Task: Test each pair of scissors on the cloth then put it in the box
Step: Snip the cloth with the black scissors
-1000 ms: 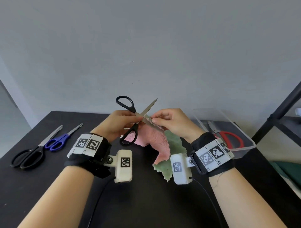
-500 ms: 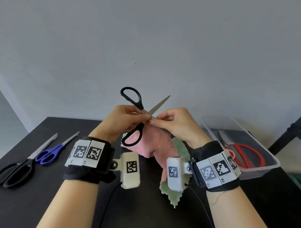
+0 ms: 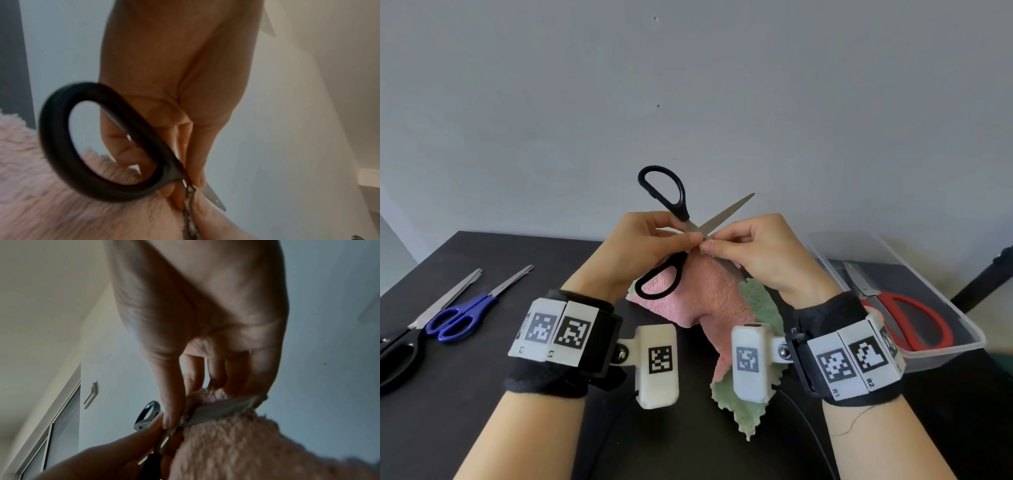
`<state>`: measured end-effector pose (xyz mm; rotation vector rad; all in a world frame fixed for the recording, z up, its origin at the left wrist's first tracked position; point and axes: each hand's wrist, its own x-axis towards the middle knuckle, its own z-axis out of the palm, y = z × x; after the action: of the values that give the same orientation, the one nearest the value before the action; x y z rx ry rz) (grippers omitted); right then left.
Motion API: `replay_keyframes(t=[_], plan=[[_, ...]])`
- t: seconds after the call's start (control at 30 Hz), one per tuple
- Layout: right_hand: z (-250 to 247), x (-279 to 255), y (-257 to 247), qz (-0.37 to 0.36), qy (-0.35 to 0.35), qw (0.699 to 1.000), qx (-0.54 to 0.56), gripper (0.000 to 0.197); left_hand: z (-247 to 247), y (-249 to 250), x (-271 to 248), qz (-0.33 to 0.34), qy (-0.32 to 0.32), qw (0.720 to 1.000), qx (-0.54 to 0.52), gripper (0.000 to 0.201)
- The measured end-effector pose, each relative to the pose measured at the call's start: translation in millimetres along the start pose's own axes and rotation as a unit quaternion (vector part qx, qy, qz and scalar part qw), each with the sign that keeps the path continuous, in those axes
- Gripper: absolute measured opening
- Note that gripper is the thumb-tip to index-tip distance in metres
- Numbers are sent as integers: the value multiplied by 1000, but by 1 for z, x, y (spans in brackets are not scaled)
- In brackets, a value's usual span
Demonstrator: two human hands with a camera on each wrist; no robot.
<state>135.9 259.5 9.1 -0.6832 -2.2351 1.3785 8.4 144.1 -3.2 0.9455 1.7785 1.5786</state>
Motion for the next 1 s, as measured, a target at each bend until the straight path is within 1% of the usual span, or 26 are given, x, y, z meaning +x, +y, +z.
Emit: replay_keyframes(t=[0.2, 0.37, 0.47, 0.57, 0.83, 0.93, 1.0], plan=[[0, 2, 8, -7, 22, 1000, -12, 7, 6, -3, 4, 12, 4, 999, -32, 25], [2, 2, 7, -6, 29, 999, -14, 8, 3, -3, 4, 16, 20, 999, -33, 13], [2, 2, 7, -2, 27, 999, -22, 7, 1, -3, 4, 21, 23, 999, -31, 10], [1, 1, 5, -1, 30, 1000, -8, 3, 2, -2, 4, 30, 30, 999, -32, 11], [0, 0, 5, -12, 39, 999, 8, 5, -2, -2, 3, 38, 51, 998, -27, 21], [0, 1, 6, -17, 32, 999, 7, 3, -4, -2, 3, 33, 55, 998, -21, 20], [-1, 0, 7, -18, 28, 999, 4, 6, -4, -2, 2, 30, 54, 998, -20, 18]])
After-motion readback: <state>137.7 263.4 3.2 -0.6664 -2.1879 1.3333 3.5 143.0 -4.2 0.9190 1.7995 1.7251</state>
